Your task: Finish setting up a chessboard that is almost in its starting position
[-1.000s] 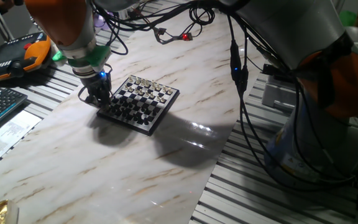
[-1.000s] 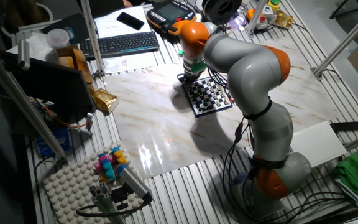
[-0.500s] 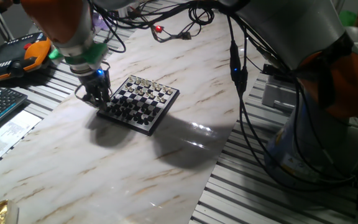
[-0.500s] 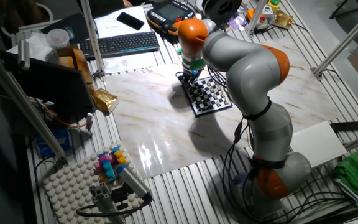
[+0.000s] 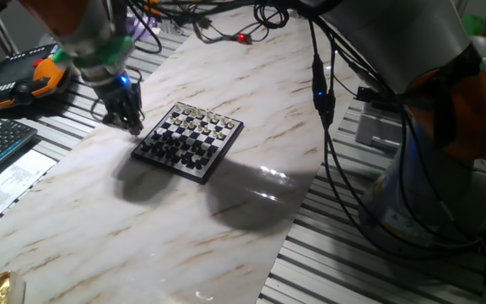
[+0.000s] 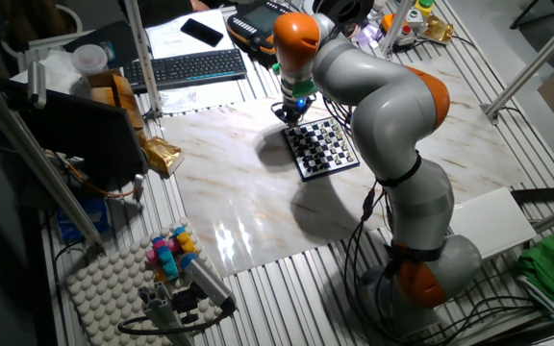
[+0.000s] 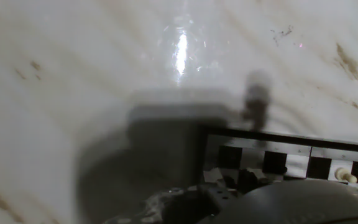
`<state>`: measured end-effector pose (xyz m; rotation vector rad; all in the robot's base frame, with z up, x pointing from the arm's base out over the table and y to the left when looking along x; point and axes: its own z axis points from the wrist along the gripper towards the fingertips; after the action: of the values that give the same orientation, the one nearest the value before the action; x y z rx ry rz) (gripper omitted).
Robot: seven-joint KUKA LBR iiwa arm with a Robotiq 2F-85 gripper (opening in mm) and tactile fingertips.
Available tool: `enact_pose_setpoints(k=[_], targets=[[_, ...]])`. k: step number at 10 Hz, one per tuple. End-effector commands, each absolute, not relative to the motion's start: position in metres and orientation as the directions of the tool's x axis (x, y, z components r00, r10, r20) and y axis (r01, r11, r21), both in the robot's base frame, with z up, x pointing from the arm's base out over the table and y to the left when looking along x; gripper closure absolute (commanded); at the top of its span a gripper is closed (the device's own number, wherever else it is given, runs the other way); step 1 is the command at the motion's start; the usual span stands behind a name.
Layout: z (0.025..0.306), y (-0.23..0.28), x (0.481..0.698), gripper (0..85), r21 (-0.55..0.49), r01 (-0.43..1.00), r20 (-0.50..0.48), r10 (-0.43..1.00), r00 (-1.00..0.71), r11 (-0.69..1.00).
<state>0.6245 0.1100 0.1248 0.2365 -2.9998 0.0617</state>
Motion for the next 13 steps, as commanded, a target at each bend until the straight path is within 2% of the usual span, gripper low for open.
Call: enact_pose_setpoints(k=[1, 5, 9, 13], targets=[[0.131, 0.111, 0.62, 84.3, -0.018, -0.152, 0.145, -0.148, -0.978, 0.988], [0.151, 0.115, 0.598, 84.3, 0.021, -0.158, 0.152, -0.159, -0.975, 0.987], [0.166, 0.124, 0.58, 84.3, 0.016, -0.155, 0.133, -0.156, -0.979, 0.988], [0.167, 0.127, 0.578, 84.3, 0.012, -0.163, 0.109, -0.163, -0.981, 0.987]])
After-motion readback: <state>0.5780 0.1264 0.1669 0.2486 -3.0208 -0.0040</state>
